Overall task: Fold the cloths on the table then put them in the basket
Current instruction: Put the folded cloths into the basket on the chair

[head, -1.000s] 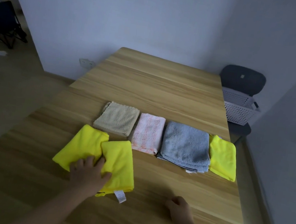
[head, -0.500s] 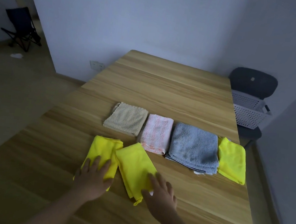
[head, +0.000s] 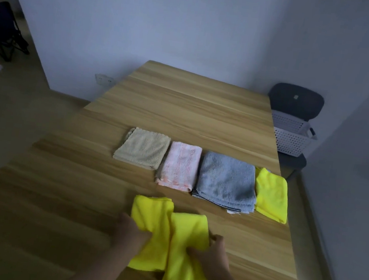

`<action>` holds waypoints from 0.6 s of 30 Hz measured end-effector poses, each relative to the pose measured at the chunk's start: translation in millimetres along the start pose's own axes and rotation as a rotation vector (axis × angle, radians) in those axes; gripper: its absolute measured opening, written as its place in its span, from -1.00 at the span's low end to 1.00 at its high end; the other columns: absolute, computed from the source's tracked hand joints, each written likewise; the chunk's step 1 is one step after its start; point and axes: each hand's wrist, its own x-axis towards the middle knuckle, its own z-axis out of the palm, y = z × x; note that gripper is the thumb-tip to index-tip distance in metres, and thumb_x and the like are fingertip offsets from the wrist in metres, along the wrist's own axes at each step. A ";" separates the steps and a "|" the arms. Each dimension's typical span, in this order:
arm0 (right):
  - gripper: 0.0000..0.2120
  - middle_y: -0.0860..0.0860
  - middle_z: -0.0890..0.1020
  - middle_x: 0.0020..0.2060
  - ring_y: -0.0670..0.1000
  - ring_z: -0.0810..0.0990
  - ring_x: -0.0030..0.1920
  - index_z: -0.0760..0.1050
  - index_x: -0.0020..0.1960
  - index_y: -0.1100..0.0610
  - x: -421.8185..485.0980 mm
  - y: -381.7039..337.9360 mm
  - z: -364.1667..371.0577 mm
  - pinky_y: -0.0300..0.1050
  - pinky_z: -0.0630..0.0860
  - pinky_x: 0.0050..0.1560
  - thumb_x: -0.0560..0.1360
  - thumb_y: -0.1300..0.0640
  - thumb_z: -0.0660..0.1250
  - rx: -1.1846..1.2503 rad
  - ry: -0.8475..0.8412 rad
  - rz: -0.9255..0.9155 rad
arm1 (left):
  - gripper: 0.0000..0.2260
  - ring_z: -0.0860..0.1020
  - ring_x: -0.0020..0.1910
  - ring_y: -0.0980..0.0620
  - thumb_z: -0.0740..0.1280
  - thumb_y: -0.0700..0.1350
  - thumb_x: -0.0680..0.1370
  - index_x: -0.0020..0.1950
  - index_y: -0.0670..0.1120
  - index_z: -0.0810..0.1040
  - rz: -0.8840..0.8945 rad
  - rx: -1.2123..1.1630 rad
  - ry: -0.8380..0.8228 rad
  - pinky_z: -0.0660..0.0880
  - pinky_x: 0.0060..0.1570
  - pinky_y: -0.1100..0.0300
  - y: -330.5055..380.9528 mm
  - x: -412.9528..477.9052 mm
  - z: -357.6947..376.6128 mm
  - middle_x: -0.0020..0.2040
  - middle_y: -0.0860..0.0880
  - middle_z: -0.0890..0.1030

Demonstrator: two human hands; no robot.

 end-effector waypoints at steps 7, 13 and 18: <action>-0.58 0.10 0.57 -0.13 0.12 0.55 -0.08 0.51 0.15 0.24 1.5 14.9 -22.8 -0.02 0.52 -0.01 0.33 0.20 0.49 0.199 -0.044 0.115 | -0.40 0.50 0.18 -0.20 0.55 -0.11 0.33 0.27 -0.30 0.44 -0.133 -0.429 -0.324 0.43 0.04 0.08 22.8 -12.1 8.2 0.22 -0.25 0.52; -0.55 0.28 0.59 0.06 0.25 0.57 0.07 0.45 0.21 0.35 -2.8 51.8 -59.6 0.19 0.50 0.14 0.35 0.33 0.45 0.448 -0.026 0.225 | -0.59 0.54 0.06 -0.17 0.48 -0.16 0.42 0.20 -0.28 0.50 -0.024 -0.465 -0.366 0.43 -0.02 0.10 57.8 -46.5 38.8 0.13 -0.24 0.57; -0.62 0.29 0.60 0.02 0.27 0.58 0.04 0.48 0.16 0.35 -14.4 111.7 -116.9 0.20 0.52 0.09 0.35 0.38 0.43 0.591 0.004 0.205 | -0.66 0.56 -0.01 -0.11 0.48 -0.21 0.41 0.15 -0.23 0.55 0.124 -0.420 -0.393 0.42 -0.06 0.16 89.9 -96.0 93.4 0.06 -0.19 0.60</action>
